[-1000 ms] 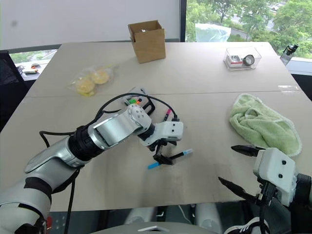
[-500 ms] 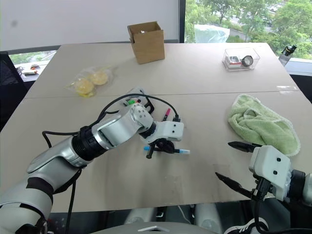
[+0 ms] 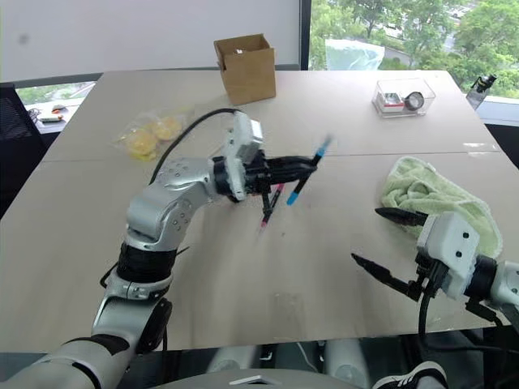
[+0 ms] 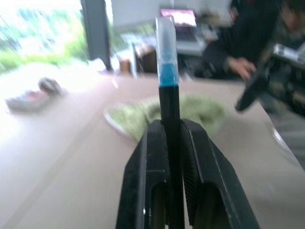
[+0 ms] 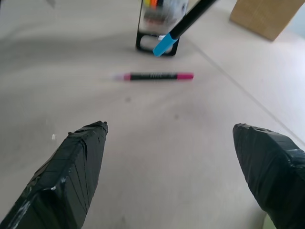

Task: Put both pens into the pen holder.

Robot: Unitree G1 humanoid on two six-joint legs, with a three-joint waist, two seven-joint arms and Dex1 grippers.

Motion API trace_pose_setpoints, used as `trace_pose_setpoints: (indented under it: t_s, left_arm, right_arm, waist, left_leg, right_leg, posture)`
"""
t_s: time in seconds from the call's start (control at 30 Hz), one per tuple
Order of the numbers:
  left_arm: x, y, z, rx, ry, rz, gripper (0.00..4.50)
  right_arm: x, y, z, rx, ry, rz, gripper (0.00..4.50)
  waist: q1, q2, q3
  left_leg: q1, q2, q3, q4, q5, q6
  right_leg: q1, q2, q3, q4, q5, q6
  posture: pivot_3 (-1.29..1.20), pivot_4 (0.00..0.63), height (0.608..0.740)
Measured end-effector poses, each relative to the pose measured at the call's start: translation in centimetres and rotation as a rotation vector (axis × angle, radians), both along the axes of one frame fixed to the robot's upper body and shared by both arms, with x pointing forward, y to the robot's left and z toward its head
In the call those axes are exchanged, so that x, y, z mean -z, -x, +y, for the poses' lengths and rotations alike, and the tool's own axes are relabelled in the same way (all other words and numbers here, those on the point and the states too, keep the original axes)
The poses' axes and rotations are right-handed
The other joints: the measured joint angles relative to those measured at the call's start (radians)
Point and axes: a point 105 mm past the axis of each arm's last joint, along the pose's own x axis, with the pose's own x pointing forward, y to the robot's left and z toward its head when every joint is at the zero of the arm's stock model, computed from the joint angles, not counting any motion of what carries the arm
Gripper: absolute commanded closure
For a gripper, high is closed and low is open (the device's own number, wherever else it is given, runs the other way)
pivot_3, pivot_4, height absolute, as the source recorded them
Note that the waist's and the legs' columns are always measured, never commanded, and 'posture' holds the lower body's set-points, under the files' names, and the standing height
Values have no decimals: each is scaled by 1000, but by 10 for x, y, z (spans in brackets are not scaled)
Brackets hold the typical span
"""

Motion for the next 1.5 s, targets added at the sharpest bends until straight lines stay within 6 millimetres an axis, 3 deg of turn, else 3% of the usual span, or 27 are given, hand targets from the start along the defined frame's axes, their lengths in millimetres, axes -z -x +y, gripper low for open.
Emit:
trace_pose_setpoints:
  t_s: [0.07, 0.2, 0.27, 0.43, 0.57, 0.83, 1.07, 1.3, 1.5]
  left_arm:
    - [-2, 5, 13, -25, 10, -108, 4471]
    - [14, 3, 39, -110, -37, -258, 4471]
    - [8, -2, 49, -172, -33, -374, 4471]
    - [-15, -7, 57, -299, -24, -670, 4471]
    - [-16, -6, 62, -372, -73, -843, 4471]
    - [20, -25, 78, -509, -156, -806, 4471]
    - [24, -29, 80, -549, -134, -814, 4471]
    - [40, -40, 88, -560, -175, -767, 4471]
    - [34, -44, 96, -561, -154, -755, 1926]
  right_arm:
    - [-3, -1, 1, -13, -19, -8, 0]
    - [-1, -9, -2, -7, -38, 5, 0]
    - [-4, -12, 0, -20, -38, -8, 0]
    - [-3, -17, -2, -23, -29, -10, 0]
    - [-4, -21, 1, -38, -34, -15, 0]
    - [-14, -24, 9, -82, -54, -47, 0]
    - [-14, -24, 8, -69, -70, -36, 0]
    - [-18, -22, 10, -62, -77, -44, 0]
    - [-26, -18, 12, -71, -95, -72, 0]
  waist:
    - [1, 1, 0]
    - [2, 1, 0]
    - [6, 1, 0]
    - [8, 0, 0]
    - [3, 0, 0]
    - [4, 0, 0]
    - [3, 0, 0]
    - [3, 0, 0]
    - [2, 0, 0]
  left_leg:
    - [1, 0, 0, 0, 0, 0]
    - [0, 0, 1, 0, 0, 0]
    - [0, 0, 1, 1, 0, 1]
    - [0, -1, 1, 1, 0, 1]
    - [1, 0, 2, 0, 0, 1]
    - [1, 0, 1, 0, 0, 1]
    - [1, 0, 2, 0, 0, 1]
    - [1, 0, 2, 0, 0, 1]
    - [0, 0, 2, 0, 0, 1]
  right_leg:
    - [0, 0, 0, 0, -2, -4]
    - [0, 0, 0, 0, -2, -4]
    - [1, -1, 0, 0, -1, -6]
    - [1, -1, 0, 0, 0, -5]
    - [0, 0, 0, 0, 2, -2]
    - [1, 0, -1, 0, 3, 0]
    - [1, 0, -1, 0, 3, 0]
    - [1, 0, -1, 0, 3, 0]
    - [0, -1, -1, 0, 3, 0]
  posture:
    - [0, 150, 740]
    - [0, 150, 740]
    - [0, 150, 740]
    - [0, 150, 740]
    - [0, 150, 740]
    - [0, 150, 740]
    - [0, 150, 740]
    - [0, 150, 740]
    - [0, 150, 740]
